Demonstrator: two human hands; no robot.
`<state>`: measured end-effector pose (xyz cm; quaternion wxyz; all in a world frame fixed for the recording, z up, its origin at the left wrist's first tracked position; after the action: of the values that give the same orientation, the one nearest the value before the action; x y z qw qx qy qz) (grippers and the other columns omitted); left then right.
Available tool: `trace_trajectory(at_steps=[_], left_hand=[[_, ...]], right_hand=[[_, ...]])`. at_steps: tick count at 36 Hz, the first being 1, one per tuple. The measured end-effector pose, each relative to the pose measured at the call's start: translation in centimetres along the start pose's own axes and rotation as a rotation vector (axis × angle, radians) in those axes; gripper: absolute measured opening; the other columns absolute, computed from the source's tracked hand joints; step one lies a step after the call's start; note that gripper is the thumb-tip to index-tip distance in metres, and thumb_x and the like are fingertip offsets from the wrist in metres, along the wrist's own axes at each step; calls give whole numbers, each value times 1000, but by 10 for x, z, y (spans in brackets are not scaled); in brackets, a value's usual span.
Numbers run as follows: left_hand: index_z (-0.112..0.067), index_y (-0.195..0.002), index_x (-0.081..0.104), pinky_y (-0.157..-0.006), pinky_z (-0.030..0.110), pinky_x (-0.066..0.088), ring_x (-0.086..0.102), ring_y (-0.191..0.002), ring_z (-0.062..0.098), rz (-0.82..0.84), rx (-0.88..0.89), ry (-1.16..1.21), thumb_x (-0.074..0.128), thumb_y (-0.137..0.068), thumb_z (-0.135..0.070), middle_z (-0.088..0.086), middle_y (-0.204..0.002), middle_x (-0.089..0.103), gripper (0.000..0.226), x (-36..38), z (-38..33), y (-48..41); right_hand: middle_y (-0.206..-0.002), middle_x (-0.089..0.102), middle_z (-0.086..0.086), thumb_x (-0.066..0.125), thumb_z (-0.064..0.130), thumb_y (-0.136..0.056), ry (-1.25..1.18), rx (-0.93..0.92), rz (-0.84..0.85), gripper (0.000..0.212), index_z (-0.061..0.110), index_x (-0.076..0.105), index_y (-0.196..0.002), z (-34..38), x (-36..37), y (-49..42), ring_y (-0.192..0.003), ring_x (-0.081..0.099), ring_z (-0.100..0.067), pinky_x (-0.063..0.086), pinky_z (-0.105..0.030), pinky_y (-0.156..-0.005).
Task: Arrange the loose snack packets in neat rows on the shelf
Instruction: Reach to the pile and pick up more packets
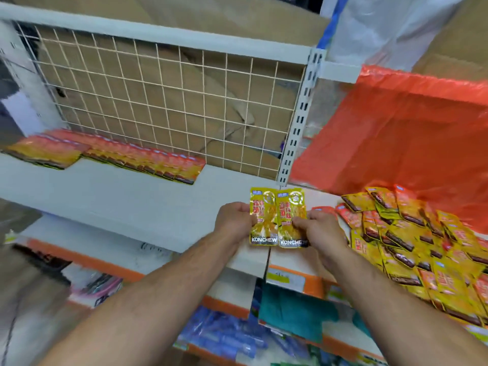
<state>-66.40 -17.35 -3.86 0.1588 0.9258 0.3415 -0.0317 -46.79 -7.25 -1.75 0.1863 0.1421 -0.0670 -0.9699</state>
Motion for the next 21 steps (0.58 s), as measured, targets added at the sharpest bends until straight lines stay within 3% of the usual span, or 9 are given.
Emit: trace_trajectory(at_steps=[7, 12, 15, 21], left_hand=[[-13, -77, 69, -57, 24, 43, 60, -63, 18, -57, -46, 31, 69, -74, 4, 8, -77, 70, 17, -36, 6, -34], [-15, -64, 70, -65, 32, 48, 61, -63, 21, -122, -41, -69, 72, -60, -7, 5, -67, 69, 9, -58, 1, -64], [-16, -65, 68, -66, 33, 50, 59, -63, 21, -130, -47, -153, 74, -68, -4, 3, -66, 67, 14, -65, -2, -83], [-20, -67, 64, -77, 36, 56, 70, -84, 24, -138, -65, -287, 75, -71, -7, 6, -86, 74, 17, -66, -2, -119]], right_hand=[[-60, 59, 0, 75, 7, -82, 99, -28, 64, 22, 13, 59, -68, 14, 45, -39, -53, 53, -13, 36, -24, -50], [-50, 59, -1, 73, 4, -82, 130, 35, 131, 20, 10, 61, -67, 10, 75, -71, -44, 51, -13, 37, -22, -47], [-48, 59, 2, 75, 5, -81, 151, 44, 136, 27, 14, 57, -63, 10, 86, -87, -44, 52, -13, 37, -23, -49], [-56, 65, -8, 76, 6, -79, 150, 105, 126, 25, 14, 59, -64, 3, 96, -107, -52, 59, -22, 47, -33, -58]])
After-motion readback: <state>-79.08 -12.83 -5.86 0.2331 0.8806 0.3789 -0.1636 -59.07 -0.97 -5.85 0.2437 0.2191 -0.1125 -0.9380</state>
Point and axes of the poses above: each hand's wrist, its own y-axis away from the middle knuckle, its own x-axis out of the palm, z = x × y, the point moved 9 cm from there along -y, towards the middle knuckle
